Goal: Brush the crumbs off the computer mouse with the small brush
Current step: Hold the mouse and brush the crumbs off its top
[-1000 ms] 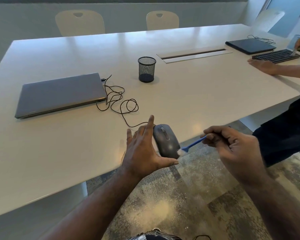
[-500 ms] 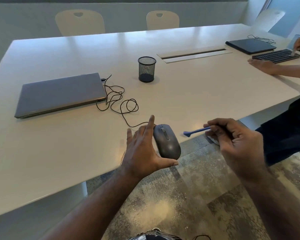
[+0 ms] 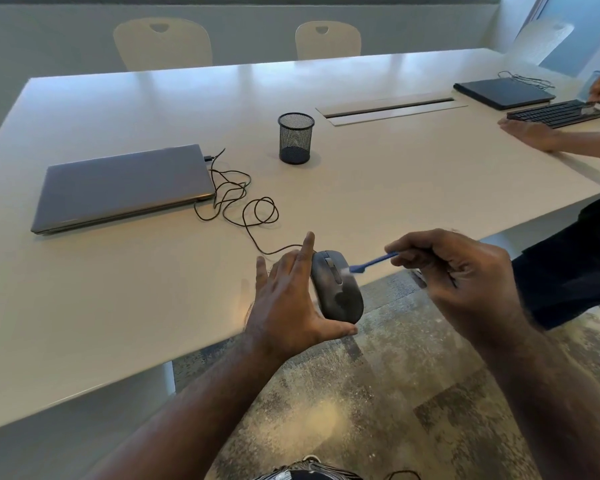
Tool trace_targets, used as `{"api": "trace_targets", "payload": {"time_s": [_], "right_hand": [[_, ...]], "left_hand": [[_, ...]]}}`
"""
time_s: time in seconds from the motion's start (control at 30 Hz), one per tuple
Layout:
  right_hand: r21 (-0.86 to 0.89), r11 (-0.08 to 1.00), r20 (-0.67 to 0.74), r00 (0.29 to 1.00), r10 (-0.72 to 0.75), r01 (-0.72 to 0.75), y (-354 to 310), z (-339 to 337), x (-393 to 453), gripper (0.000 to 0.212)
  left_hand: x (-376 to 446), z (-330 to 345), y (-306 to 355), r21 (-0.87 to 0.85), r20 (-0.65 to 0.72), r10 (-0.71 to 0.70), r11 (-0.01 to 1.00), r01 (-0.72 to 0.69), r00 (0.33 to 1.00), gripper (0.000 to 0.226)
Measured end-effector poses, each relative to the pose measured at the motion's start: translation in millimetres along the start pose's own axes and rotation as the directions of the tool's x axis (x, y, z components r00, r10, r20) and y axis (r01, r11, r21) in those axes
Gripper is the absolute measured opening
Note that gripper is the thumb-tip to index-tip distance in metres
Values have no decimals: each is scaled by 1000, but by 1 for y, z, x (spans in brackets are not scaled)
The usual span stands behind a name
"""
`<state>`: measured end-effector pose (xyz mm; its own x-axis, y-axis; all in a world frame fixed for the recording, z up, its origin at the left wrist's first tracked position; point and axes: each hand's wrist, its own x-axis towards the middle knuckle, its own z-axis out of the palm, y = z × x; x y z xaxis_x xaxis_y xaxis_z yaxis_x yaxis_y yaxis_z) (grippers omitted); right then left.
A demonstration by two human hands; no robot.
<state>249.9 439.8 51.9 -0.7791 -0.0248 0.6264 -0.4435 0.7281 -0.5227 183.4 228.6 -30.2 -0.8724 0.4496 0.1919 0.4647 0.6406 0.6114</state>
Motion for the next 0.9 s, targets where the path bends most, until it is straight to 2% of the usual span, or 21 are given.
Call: {"api": "trace_targets", "payload": {"time_s": [0.07, 0.23, 0.43, 0.57, 0.67, 0.83, 0.9], "right_hand": [[-17, 1000, 29, 999, -17, 18, -1, 4, 0, 19], [-17, 999, 203, 978, -41, 45, -3, 8, -4, 23], [11, 998, 127, 989, -71, 70, -4, 7, -3, 22], [-64, 988, 219, 968, -121, 138, -3, 6, -4, 20], [-65, 992, 264, 960, -91, 111, -3, 1, -4, 23], [-81, 989, 149, 983, -110, 123, -4, 0, -1, 19], [-96, 986, 149, 981, -123, 138, -6, 4, -2, 19]], "left_hand": [[0, 0, 2, 1, 0, 4, 1000, -4, 1000, 145], [0, -1, 0, 20, -7, -6, 1000, 6, 1000, 146], [-1, -1, 0, 29, 5, 0, 1000, 0, 1000, 146], [-1, -2, 0, 28, 2, -5, 1000, 5, 1000, 147], [-2, -4, -1, 43, 4, -10, 999, 10, 1000, 146], [-3, -3, 0, 50, 16, -1, 999, 1, 1000, 145], [-2, -3, 1, 49, 10, 0, 999, 0, 1000, 146]]}}
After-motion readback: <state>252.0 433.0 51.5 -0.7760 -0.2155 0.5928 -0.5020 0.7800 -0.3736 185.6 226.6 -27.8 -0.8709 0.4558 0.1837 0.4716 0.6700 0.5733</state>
